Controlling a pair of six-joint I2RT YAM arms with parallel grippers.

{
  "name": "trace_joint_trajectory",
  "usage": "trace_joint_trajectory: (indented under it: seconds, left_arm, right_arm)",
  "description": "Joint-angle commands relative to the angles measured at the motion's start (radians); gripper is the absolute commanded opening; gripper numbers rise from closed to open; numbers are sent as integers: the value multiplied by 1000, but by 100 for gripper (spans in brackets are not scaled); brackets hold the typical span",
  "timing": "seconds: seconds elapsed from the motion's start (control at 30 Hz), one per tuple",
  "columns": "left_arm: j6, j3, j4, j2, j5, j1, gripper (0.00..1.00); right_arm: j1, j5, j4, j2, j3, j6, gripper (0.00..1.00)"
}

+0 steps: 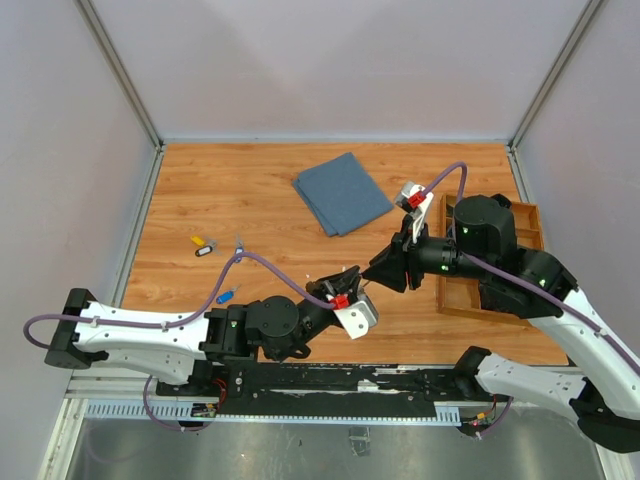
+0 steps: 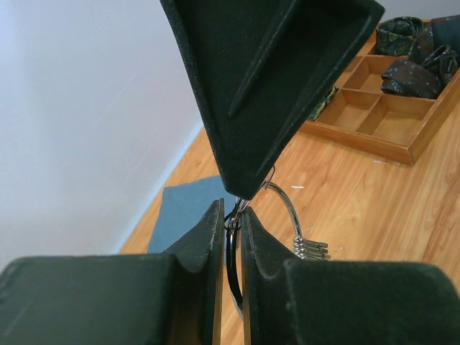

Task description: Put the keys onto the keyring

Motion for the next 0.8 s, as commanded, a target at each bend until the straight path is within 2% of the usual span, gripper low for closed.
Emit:
trace_joint_trajectory:
  seconds: [0.0, 0.23, 0.6, 0.77]
  left_arm:
    - [-102, 52, -18, 21, -69, -11, 0]
    - [-114, 71, -21, 36, -113, -9, 1]
    - [-150, 67, -9, 6, -128, -7, 1]
    - [-150, 66, -9, 3, -130, -7, 1]
  right_arm:
    - [0, 10, 82, -25, -15, 25, 36]
    - [-1, 13, 69, -31, -19, 14, 30]
    - [-1, 33, 64, -37, -37, 23, 31]
    - [-2, 8, 79, -26, -42, 36, 26]
